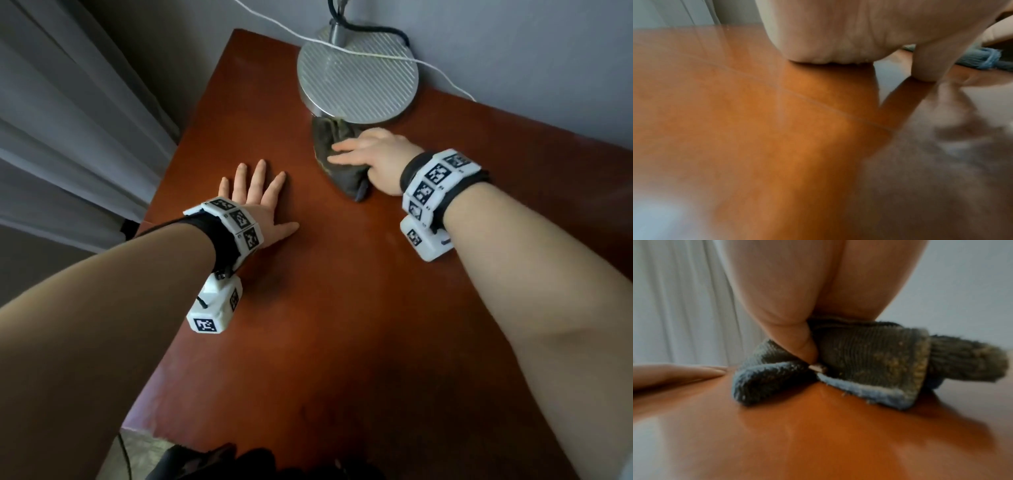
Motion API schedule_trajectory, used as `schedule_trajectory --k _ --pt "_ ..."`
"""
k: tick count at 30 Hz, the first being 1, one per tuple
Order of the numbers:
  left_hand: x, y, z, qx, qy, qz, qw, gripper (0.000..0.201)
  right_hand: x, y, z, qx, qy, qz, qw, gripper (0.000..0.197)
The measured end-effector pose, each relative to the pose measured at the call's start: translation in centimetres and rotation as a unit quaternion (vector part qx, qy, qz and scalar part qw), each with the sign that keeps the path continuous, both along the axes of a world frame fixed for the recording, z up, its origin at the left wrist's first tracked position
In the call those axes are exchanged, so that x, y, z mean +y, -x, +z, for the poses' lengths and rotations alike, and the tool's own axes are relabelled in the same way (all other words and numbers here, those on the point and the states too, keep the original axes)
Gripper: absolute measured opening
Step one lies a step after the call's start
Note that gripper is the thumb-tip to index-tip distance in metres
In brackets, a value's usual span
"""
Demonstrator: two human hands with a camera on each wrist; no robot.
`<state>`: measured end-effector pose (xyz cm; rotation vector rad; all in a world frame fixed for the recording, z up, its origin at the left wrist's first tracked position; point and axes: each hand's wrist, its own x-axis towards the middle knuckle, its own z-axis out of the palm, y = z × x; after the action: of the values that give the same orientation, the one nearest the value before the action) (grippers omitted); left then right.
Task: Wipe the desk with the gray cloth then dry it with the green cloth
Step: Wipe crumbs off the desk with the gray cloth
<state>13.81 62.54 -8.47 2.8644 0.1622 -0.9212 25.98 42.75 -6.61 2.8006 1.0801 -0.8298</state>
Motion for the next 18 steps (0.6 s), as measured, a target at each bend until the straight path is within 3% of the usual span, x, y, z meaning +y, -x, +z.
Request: schedule_trajectory --k 3,5,8,10,12,15,18 --pt "-0.1 0.0 0.0 0.006 0.0 0.0 1.0 0.086 -1.7 -2.3 1.3 0.017 -0.002 -0.019 1.0 0.068" --pt "0.0 0.0 0.1 0.003 0.003 0.001 1.0 0.085 -3.1 -3.3 1.1 0.031 -0.045 -0.093 0.994 0.062" --pt "-0.1 0.0 0.6 0.007 0.01 0.008 1.0 0.084 -5.5 -4.9 0.8 0.018 -0.132 -0.281 0.95 0.051" --pt "-0.3 0.0 0.9 0.016 0.014 0.018 1.0 0.083 -6.9 -6.4 0.5 0.007 -0.15 -0.341 0.928 0.052" --pt "-0.4 0.0 1.2 0.022 0.013 0.019 0.999 0.082 -7.6 -7.6 -0.2 -0.061 -0.132 -0.411 0.9 0.05" --pt "-0.4 0.0 1.3 0.029 0.012 0.02 0.999 0.082 -7.3 -7.9 -1.2 -0.151 -0.066 -0.406 0.899 0.056" --pt "-0.3 -0.1 1.1 0.028 0.008 0.013 0.999 0.083 -6.0 -7.0 -1.0 -0.137 -0.007 -0.36 0.923 0.058"
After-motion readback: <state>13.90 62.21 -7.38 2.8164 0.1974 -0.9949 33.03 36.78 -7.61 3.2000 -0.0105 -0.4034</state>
